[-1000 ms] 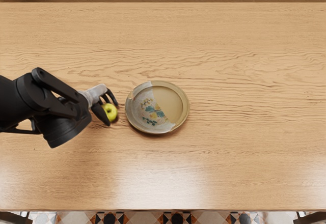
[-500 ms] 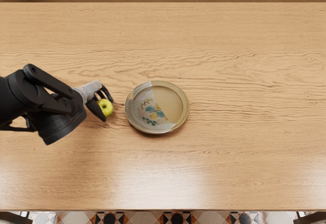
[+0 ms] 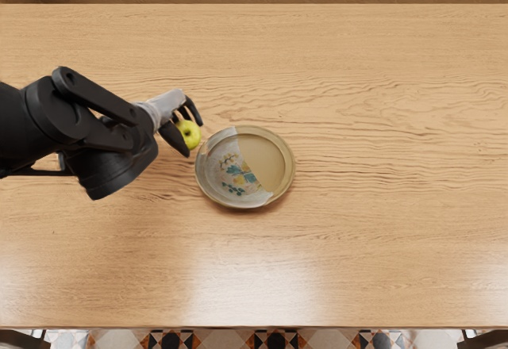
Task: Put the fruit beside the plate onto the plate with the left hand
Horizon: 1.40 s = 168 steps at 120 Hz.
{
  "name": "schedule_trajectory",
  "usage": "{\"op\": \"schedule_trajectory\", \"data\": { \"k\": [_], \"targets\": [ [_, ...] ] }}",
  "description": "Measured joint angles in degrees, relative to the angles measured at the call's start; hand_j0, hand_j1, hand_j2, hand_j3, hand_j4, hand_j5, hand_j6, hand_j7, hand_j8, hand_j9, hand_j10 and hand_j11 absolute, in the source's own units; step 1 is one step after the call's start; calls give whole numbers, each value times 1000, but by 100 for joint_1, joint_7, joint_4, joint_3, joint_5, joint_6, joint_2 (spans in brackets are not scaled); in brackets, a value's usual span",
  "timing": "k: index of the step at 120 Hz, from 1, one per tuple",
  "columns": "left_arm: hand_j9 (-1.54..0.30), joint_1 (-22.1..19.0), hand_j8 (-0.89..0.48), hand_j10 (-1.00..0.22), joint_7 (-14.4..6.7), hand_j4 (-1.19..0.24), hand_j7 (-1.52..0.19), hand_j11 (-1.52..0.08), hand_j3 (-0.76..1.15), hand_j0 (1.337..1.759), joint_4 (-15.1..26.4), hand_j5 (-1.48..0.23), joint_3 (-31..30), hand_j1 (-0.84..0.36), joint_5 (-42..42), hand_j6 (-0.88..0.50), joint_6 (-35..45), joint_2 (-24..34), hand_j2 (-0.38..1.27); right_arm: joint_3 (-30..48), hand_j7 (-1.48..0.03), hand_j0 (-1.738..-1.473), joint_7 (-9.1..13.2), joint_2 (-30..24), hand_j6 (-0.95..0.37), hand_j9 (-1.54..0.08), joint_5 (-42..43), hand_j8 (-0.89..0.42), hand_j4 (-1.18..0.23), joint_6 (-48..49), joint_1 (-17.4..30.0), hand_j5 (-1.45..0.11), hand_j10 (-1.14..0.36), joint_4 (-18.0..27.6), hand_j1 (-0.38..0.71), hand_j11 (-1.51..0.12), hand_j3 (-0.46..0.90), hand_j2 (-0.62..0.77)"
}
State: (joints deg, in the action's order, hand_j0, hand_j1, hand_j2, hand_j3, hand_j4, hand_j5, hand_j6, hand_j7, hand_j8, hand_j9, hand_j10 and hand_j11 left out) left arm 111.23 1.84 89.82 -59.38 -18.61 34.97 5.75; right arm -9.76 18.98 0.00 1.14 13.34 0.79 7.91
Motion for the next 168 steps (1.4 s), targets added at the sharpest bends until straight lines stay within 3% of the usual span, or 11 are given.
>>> {"op": "schedule_trajectory", "data": {
  "k": [15,26,64,106,124,142,152,161,168],
  "targets": [
    [-777,61,-447,-593,-2,-586,-773,-777,0,1658,0,-790,325,-286,-15,-453,-1,-485,286,0,0,-1658,0,0,0,0,0,0,0,0,0,0,0,0,-349,0,0,0],
    [-774,66,-462,-593,3,-580,-783,-775,0,1658,-5,-796,543,-309,-67,-465,-3,-575,414,0,0,-1658,0,0,0,0,0,0,0,1,0,0,0,0,-349,0,0,0],
    [-744,-309,-463,-571,8,-565,-751,-744,0,1658,-269,-755,717,-297,-114,-483,1,-575,333,-1,0,-1658,0,0,0,0,0,0,0,0,0,0,0,0,-349,0,0,0],
    [-271,-303,-188,-208,12,-207,-272,-271,0,1658,-505,-273,727,108,-90,-192,3,-575,80,0,0,-1658,0,0,0,0,0,0,0,1,0,0,0,0,-349,0,0,0],
    [-139,-312,-97,-107,-65,-106,-139,-139,0,1658,-541,-139,896,226,-168,-99,3,549,40,0,0,-1658,0,0,0,0,0,0,0,-1,0,0,0,0,-349,0,0,0],
    [-74,-328,-53,-57,-115,-57,-74,-74,0,1658,-583,-75,1159,283,-134,-53,-148,2069,20,0,0,-1658,0,0,0,0,0,0,0,-1,0,0,0,0,-349,0,0,0],
    [-54,-371,-39,-42,-124,-41,-54,-54,0,1658,-678,-54,1279,300,-58,-39,-837,2736,14,0,0,-1658,0,0,0,0,0,0,0,-1,0,0,0,0,-349,0,0,0],
    [-42,-874,-30,-32,-127,-32,-42,-42,0,1658,-794,-42,1554,311,201,-31,-1637,3365,11,0,0,-1658,0,0,0,0,0,0,0,0,0,0,0,0,-349,0,0,0],
    [-35,-1047,-25,-27,-128,-27,-35,-35,0,1658,-863,-35,1778,318,468,-26,-2259,3792,9,0,0,-1658,0,0,0,0,0,0,0,-1,0,0,0,0,-349,0,0,0]
  ]
}}
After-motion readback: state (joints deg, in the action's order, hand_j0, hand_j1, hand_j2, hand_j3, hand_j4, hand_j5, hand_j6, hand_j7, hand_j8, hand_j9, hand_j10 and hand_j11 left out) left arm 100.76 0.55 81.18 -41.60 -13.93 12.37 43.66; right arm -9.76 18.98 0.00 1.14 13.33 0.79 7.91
